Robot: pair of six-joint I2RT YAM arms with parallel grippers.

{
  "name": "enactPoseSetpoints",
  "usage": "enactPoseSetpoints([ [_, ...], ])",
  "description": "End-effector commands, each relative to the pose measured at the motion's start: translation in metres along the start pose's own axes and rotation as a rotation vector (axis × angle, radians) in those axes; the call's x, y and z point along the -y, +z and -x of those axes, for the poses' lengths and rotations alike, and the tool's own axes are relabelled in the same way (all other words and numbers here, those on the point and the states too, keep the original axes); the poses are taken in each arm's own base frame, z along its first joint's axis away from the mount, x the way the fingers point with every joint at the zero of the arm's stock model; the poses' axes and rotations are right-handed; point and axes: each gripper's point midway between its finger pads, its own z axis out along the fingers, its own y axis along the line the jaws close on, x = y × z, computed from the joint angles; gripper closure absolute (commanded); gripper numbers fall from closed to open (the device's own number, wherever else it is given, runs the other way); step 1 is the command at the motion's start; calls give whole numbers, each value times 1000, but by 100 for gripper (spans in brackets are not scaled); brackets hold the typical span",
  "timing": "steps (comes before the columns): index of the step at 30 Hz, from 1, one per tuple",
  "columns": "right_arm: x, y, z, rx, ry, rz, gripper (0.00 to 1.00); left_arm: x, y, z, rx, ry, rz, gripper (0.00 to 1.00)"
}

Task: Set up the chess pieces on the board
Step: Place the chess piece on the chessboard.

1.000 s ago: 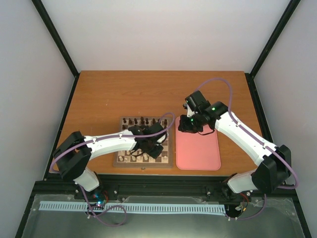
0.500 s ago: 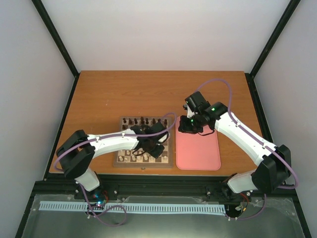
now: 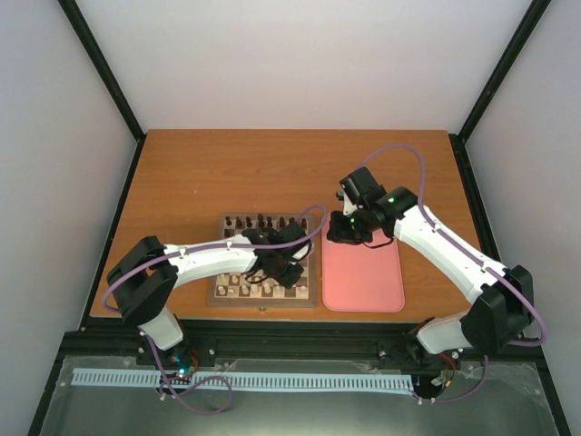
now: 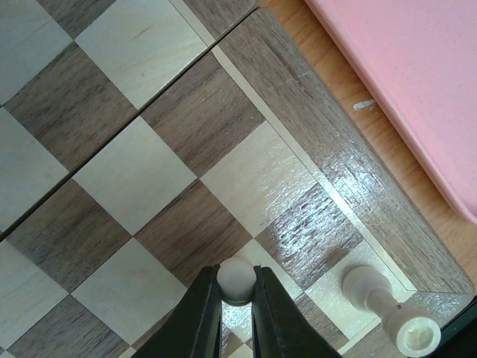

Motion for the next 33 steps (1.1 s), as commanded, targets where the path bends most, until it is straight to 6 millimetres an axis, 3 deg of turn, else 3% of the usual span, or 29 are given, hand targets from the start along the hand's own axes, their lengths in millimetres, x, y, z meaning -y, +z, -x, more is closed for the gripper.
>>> enactPoseSetpoints([
  [1, 0, -2, 4, 21, -5, 18, 81, 2, -2, -2, -18, 39, 6, 94],
  [14, 2, 1, 5, 11, -7, 21, 81, -3, 1, -10, -50, 43, 30, 93],
  [33, 3, 5, 6, 6, -1, 25, 81, -6, 3, -12, -65, 60, 45, 82],
])
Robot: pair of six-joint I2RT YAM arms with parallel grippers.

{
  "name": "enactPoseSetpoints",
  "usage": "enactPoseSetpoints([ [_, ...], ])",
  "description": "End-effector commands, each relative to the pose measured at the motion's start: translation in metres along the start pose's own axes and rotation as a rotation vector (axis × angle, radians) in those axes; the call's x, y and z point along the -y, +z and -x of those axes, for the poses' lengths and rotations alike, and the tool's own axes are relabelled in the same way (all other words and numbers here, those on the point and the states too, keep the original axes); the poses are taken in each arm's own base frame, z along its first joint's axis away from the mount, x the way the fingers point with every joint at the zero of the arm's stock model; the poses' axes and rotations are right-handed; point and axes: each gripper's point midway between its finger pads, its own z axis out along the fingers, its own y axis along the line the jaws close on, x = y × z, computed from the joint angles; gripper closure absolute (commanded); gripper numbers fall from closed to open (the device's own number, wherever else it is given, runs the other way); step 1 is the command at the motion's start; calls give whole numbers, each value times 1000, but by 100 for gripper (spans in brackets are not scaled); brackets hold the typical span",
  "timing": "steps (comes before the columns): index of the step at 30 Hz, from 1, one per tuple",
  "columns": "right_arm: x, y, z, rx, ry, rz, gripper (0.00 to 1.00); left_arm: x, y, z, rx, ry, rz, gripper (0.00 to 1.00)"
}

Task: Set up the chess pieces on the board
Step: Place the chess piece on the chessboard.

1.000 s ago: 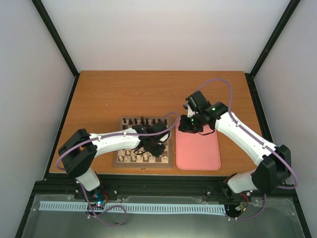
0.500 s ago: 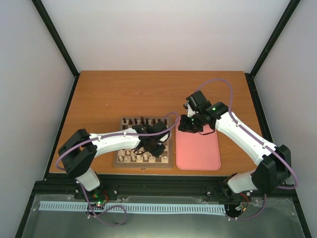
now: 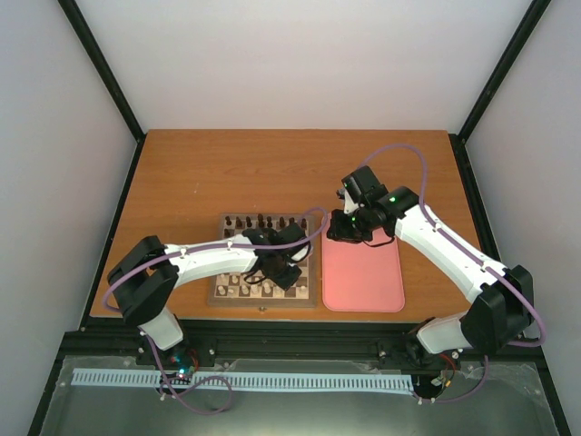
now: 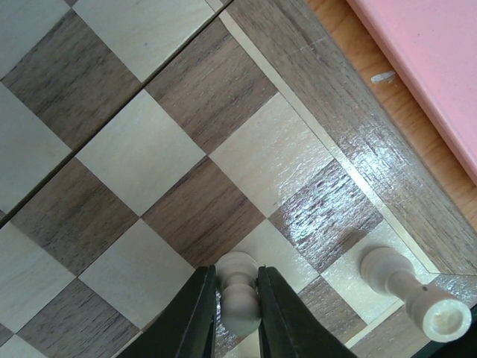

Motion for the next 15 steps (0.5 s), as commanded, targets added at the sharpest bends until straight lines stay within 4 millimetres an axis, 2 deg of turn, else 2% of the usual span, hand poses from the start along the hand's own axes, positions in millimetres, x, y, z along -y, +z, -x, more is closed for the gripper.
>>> enactPoseSetpoints([
  [1, 3, 4, 2, 0, -4, 3, 81, -1, 2, -3, -31, 32, 23, 81],
  [15, 5, 4, 1, 1, -2, 0, 81, 3, 3, 6, -22, 41, 12, 78],
])
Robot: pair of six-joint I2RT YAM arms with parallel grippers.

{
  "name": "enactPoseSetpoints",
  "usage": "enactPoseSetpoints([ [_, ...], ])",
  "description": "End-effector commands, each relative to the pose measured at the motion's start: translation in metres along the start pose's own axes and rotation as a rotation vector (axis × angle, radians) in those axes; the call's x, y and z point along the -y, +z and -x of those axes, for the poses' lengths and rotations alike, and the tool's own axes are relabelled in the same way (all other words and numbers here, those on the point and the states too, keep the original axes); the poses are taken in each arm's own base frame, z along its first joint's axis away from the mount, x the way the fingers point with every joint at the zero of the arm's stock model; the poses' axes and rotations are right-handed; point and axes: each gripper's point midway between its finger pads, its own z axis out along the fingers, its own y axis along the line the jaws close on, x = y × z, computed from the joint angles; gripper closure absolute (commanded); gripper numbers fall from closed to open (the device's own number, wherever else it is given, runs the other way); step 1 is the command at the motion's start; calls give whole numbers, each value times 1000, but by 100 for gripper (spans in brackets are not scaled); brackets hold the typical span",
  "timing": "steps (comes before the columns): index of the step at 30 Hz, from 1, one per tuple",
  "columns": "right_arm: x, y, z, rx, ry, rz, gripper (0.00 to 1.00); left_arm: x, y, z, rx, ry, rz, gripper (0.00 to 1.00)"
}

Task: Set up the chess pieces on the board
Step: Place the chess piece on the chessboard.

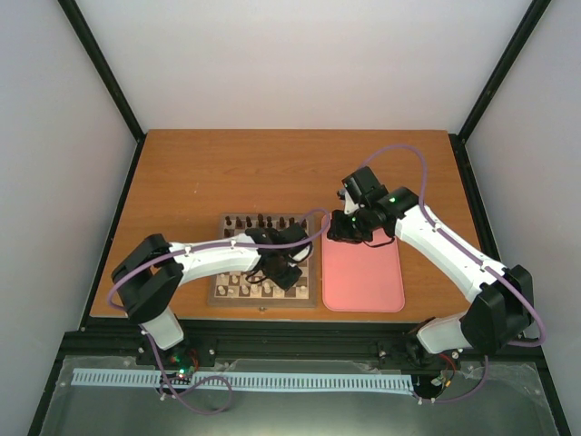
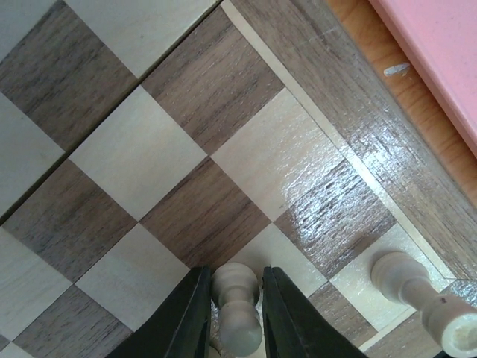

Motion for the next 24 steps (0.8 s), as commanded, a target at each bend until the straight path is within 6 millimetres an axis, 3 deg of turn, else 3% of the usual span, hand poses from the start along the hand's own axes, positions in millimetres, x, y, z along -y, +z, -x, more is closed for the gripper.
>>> enactPoseSetpoints([
  [1, 3, 2, 1, 1, -7, 0, 81, 5, -2, 9, 6, 36, 3, 78],
  [7, 3, 1, 2, 3, -6, 0, 81, 6, -5, 17, 17, 45, 0, 76],
  [24, 5, 3, 2, -2, -8, -1, 81, 12, -11, 13, 13, 39, -37, 74],
])
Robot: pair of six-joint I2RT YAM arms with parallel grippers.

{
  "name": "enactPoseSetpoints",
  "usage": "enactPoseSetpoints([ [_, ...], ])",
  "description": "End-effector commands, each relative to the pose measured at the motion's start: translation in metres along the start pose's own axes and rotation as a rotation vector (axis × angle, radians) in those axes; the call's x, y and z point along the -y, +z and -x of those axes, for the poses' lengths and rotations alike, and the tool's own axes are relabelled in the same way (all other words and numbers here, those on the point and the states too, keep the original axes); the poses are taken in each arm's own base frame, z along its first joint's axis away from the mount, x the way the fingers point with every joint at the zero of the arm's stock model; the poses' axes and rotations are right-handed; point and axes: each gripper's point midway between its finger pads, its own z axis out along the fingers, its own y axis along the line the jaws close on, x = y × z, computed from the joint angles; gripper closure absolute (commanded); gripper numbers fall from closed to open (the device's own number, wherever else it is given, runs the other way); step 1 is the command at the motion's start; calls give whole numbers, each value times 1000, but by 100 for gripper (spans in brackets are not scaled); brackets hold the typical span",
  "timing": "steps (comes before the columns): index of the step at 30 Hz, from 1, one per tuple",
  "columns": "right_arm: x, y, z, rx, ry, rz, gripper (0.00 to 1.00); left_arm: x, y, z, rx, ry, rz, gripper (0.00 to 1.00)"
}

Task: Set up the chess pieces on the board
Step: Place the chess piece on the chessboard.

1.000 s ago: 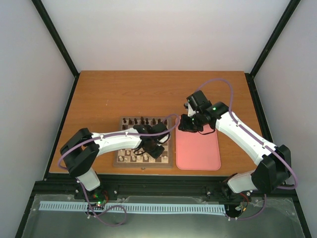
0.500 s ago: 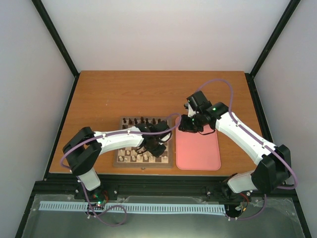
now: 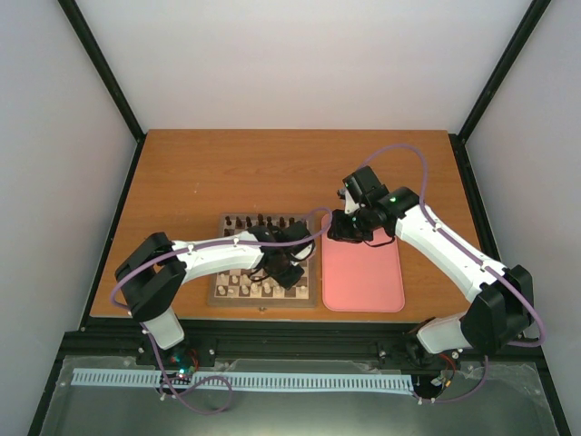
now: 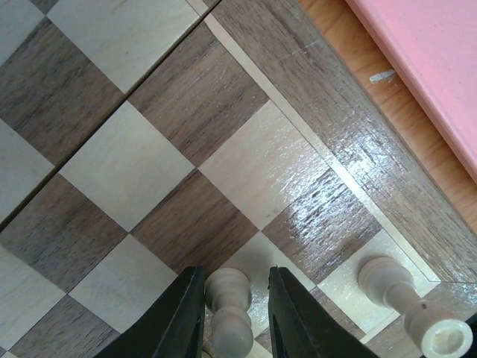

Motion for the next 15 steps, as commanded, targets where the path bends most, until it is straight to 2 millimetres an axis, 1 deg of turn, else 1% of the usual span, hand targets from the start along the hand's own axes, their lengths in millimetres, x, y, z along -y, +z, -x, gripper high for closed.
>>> enactPoseSetpoints([
  [1, 4, 3, 1, -4, 0, -3, 81, 9, -10, 8, 26, 24, -28, 73],
  [8, 4, 6, 1, -6, -2, -3, 81, 11, -11, 8, 27, 21, -38, 73],
  [15, 5, 5, 1, -6, -2, -6, 81, 6, -12, 11, 33, 23, -7, 72],
])
